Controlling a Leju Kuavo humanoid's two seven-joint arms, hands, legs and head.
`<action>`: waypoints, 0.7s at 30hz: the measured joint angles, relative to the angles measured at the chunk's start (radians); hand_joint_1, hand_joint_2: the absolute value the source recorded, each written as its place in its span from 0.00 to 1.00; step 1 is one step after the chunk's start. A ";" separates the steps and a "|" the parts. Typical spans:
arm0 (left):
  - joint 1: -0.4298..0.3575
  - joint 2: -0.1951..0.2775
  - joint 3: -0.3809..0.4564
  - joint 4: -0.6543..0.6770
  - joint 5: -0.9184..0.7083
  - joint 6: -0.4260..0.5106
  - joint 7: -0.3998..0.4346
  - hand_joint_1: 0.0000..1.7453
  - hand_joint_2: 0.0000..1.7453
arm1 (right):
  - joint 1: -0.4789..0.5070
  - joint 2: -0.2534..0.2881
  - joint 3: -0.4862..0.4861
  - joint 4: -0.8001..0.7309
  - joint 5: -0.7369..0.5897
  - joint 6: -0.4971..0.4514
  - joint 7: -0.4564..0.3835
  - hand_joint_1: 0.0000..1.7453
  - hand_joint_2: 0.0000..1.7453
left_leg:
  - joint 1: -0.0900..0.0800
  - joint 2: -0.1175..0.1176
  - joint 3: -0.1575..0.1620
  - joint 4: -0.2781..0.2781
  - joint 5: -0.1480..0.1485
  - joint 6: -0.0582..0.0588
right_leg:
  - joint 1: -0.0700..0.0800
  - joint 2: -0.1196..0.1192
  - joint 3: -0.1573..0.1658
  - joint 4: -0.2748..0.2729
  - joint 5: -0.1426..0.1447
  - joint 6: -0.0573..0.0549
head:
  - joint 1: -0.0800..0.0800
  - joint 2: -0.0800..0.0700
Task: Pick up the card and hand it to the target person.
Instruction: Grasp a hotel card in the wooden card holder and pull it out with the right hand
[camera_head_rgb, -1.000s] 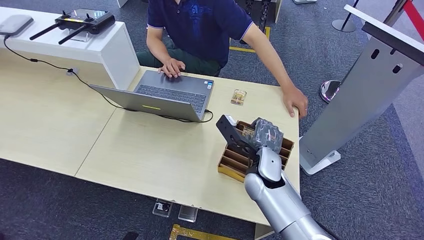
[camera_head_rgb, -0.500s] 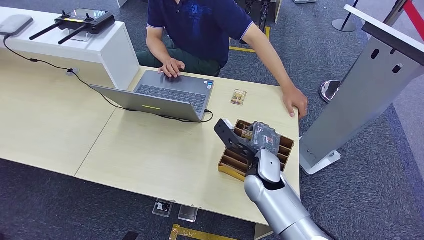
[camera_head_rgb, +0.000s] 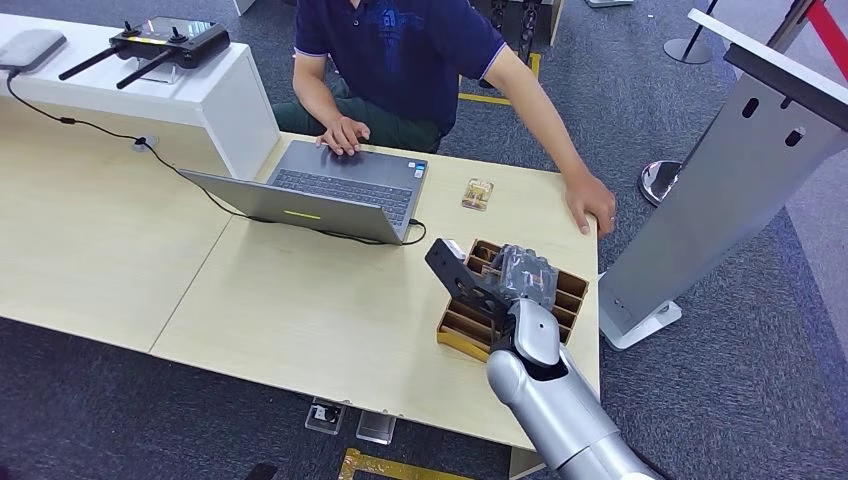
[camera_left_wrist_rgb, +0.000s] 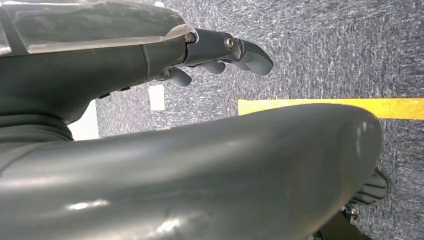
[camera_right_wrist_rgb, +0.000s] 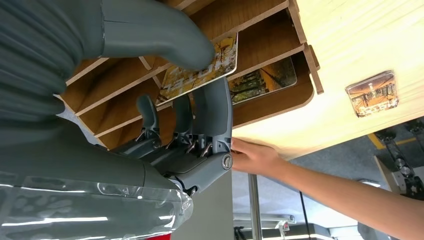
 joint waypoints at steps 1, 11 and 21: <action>0.000 0.000 0.000 0.000 0.000 0.000 0.000 0.00 1.00 | 0.000 0.000 0.000 0.000 0.000 0.000 0.000 1.00 1.00 | 0.000 0.000 0.000 0.000 0.000 0.000 | 0.000 0.000 0.000 0.000 0.000 0.000 | 0.000 0.000; 0.000 0.000 0.000 0.000 0.002 0.000 0.000 0.00 1.00 | 0.000 0.000 0.000 0.000 0.000 -0.001 -0.002 1.00 1.00 | 0.000 0.000 0.000 0.000 0.000 0.000 | 0.000 0.000 0.000 0.000 0.000 0.000 | 0.000 0.000; 0.000 0.000 0.000 0.000 0.012 0.000 -0.004 0.00 1.00 | 0.000 0.000 0.000 -0.019 -0.017 -0.004 -0.039 1.00 1.00 | 0.000 0.000 0.000 0.000 0.000 0.000 | 0.000 0.000 0.000 0.000 0.000 0.000 | 0.000 0.000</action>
